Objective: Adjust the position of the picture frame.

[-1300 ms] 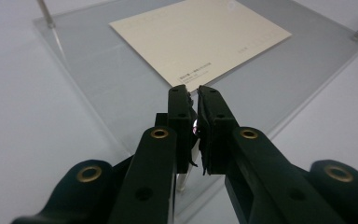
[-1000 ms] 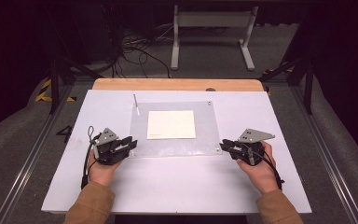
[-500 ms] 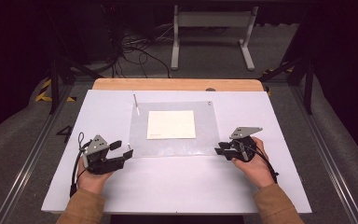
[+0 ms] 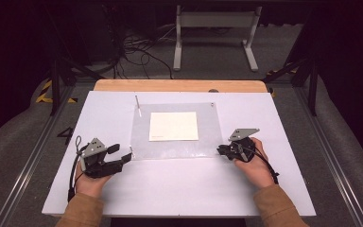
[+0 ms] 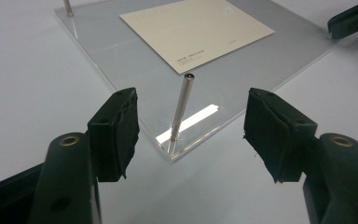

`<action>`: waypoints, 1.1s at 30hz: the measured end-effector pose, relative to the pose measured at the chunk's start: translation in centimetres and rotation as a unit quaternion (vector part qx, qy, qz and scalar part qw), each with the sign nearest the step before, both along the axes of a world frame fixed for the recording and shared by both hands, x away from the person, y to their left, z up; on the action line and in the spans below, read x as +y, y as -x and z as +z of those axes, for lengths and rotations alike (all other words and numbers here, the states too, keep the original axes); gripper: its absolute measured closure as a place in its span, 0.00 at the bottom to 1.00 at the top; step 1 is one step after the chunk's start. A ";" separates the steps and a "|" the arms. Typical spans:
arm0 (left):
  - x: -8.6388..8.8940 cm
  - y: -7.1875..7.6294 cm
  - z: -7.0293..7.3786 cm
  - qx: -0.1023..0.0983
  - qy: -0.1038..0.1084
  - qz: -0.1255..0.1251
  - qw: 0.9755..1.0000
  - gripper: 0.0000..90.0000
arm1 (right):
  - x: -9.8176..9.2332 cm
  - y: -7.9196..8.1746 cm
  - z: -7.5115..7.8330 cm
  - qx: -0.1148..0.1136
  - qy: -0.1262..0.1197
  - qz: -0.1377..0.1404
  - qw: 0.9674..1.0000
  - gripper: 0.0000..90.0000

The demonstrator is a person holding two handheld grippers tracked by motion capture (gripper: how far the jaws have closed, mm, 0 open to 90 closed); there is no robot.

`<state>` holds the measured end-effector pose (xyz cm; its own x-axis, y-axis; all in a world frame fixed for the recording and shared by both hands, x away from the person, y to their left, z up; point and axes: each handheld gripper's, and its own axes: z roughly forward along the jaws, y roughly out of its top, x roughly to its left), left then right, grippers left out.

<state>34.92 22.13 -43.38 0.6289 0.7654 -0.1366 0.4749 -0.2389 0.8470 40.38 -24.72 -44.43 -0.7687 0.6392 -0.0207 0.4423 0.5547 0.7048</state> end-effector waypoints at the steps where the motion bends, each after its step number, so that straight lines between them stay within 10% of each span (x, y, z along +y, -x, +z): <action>1: 0.0 0.0 0.0 0.000 0.001 0.000 1.000 0.40 | 0.0 0.0 0.0 -0.002 0.001 0.000 1.000 0.92; 16: 1.6 0.1 0.4 -0.001 0.025 0.019 1.000 0.39 | 2.4 2.8 0.3 0.014 0.024 0.102 0.994 0.92; 33: 3.6 0.7 0.2 -0.004 0.026 0.046 0.999 0.39 | 8.1 8.1 0.6 0.072 0.032 0.224 0.971 0.92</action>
